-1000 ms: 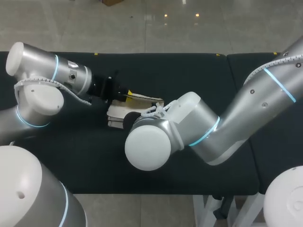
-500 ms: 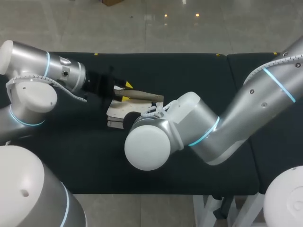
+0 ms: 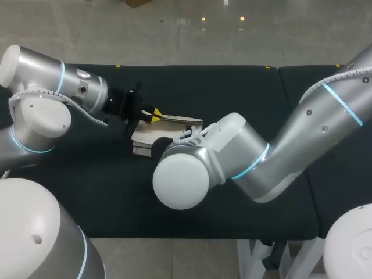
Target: Pick up the bag, open it, inspect its contents, close it, and place it on the opposite side
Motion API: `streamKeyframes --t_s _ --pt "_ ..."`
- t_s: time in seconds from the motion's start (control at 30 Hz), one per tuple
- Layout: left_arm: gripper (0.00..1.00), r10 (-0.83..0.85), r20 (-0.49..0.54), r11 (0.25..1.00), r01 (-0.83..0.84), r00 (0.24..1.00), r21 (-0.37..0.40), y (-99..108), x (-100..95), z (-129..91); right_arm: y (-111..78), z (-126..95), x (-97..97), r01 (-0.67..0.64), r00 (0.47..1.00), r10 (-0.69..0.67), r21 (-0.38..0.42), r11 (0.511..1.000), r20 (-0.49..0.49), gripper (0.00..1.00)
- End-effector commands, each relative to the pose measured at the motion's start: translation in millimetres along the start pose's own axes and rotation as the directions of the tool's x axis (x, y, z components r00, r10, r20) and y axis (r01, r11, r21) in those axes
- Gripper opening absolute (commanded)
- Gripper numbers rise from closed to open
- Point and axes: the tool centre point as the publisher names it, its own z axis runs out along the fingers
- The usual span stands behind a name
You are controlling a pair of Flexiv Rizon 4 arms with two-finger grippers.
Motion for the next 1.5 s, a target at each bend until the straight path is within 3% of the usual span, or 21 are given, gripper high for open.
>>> streamKeyframes --t_s 0.03,0.2,0.63,0.93,0.97,1.0,1.03,1.1,1.17,1.3,1.33,1.37,1.5 --pt "0.00 0.008 0.000 1.000 -0.008 1.000 0.022 0.3 19.8 -1.0 2.1 2.0 1.9 0.000 1.000 0.000 0.004 1.000 0.003 0.00" --pt "0.00 0.001 -0.034 1.000 -0.001 0.999 0.020 4.4 32.2 4.2 2.1 2.0 1.9 0.000 1.000 0.000 0.004 1.000 0.003 0.00" --pt "0.00 -0.006 -0.072 1.000 0.005 0.997 -0.015 19.4 38.6 6.9 2.1 2.0 1.9 0.000 1.000 0.000 0.004 1.000 0.003 0.00" --pt "0.00 -0.002 -0.007 1.000 0.002 1.000 0.007 14.5 27.8 3.8 2.1 2.0 1.9 0.000 1.000 0.000 0.004 1.000 0.003 0.00" --pt "0.04 0.002 -0.007 1.000 -0.002 1.000 0.009 13.2 25.9 4.6 2.1 2.0 1.9 0.000 1.000 0.000 0.004 1.000 0.003 0.00" --pt "0.21 0.003 -0.006 1.000 -0.003 1.000 0.010 12.7 24.7 5.4 2.1 2.0 1.9 0.000 1.000 0.000 0.004 1.000 0.003 0.00" --pt "0.30 0.007 -0.005 1.000 -0.007 1.000 0.011 12.3 23.4 6.4 2.1 2.0 1.9 0.000 1.000 0.000 0.004 1.000 0.003 0.00" --pt "0.28 0.010 -0.003 1.000 -0.010 1.000 0.012 12.0 21.2 7.9 2.1 2.0 1.9 0.000 1.000 0.000 0.004 1.000 0.003 0.00" --pt "0.19 0.011 0.001 1.000 -0.011 1.000 0.017 11.8 20.0 8.8 2.1 2.0 1.9 0.000 1.000 0.000 0.004 1.000 0.003 0.00" --pt "0.17 0.014 0.013 0.999 -0.015 1.000 0.034 8.3 18.4 10.2 2.1 2.0 1.9 0.000 1.000 0.000 0.004 1.000 0.003 0.00" --pt "0.12 0.015 0.022 0.999 -0.016 1.000 0.043 7.1 18.0 10.3 2.1 2.0 1.9 0.000 1.000 0.000 0.004 1.000 0.003 0.00" --pt "0.01 0.016 0.023 0.999 -0.017 1.000 0.046 6.2 17.7 10.2 2.1 2.0 1.9 0.000 1.000 0.000 0.004 1.000 0.003 0.00" --pt "0.00 0.025 0.009 0.999 -0.025 1.000 0.033 5.4 18.7 13.4 2.1 2.0 1.9 0.000 1.000 0.000 0.004 1.000 0.003 0.00"
